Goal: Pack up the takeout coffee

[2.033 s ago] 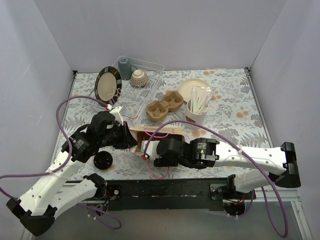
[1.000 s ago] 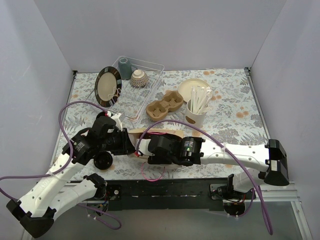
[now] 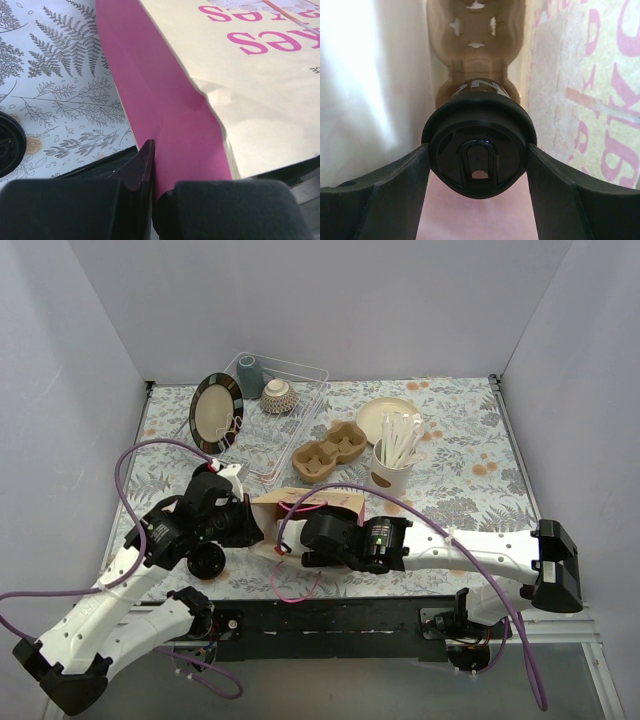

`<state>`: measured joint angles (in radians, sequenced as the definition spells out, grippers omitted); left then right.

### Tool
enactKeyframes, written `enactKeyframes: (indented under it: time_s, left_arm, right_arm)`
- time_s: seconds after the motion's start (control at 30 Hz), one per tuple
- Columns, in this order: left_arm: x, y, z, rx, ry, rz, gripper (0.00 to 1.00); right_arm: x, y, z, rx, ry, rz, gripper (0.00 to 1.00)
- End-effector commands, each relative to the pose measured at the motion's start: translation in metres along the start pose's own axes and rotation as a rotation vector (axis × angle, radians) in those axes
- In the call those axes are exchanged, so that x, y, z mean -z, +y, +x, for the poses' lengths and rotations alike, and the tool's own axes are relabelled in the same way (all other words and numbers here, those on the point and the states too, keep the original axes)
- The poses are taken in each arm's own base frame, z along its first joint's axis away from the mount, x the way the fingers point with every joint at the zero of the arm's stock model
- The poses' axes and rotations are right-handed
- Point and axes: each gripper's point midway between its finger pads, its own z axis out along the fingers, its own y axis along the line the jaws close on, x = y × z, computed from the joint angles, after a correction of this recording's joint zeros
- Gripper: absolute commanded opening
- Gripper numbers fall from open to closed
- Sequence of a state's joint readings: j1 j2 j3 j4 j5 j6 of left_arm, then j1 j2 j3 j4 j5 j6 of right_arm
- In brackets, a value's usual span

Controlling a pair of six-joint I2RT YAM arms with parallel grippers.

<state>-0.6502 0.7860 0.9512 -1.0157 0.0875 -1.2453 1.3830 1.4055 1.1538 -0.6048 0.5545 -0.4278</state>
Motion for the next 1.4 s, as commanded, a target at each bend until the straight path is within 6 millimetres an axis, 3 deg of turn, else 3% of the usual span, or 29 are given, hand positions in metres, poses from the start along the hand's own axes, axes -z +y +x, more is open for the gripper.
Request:
enactKeyframes:
  time_s: [0.0,0.13,0.27,0.47,0.7,1.13,1.37]
  left_arm:
    - [0.005,0.011,-0.02,-0.019,-0.077,-0.093,0.0]
    - [0.008,0.009,-0.04,-0.048,-0.145,-0.103,0.0]
    - [0.005,-0.006,-0.057,-0.038,-0.164,-0.075,0.0]
    - [0.01,0.009,-0.055,-0.036,-0.165,-0.156,0.0]
    - [0.009,-0.01,-0.049,-0.05,-0.146,-0.036,0.0]
    - [0.007,-0.019,-0.031,-0.033,-0.068,0.032,0.0]
    - [0.011,-0.022,-0.024,0.001,-0.061,0.061,0.0]
  right_arm:
    - [0.009,-0.006,-0.003,-0.069,-0.03,0.009,0.5]
    - [0.012,0.003,-0.007,-0.066,-0.066,-0.049,0.5]
    - [0.008,0.005,-0.006,-0.071,-0.084,-0.039,0.5]
    - [0.004,-0.004,0.004,-0.058,-0.05,0.033,0.49]
    - [0.004,-0.009,0.016,-0.044,-0.006,0.072,0.49]
    - [-0.004,-0.031,0.0,-0.004,-0.023,0.179,0.48]
    - [-0.009,-0.022,0.014,0.012,0.011,0.163,0.48]
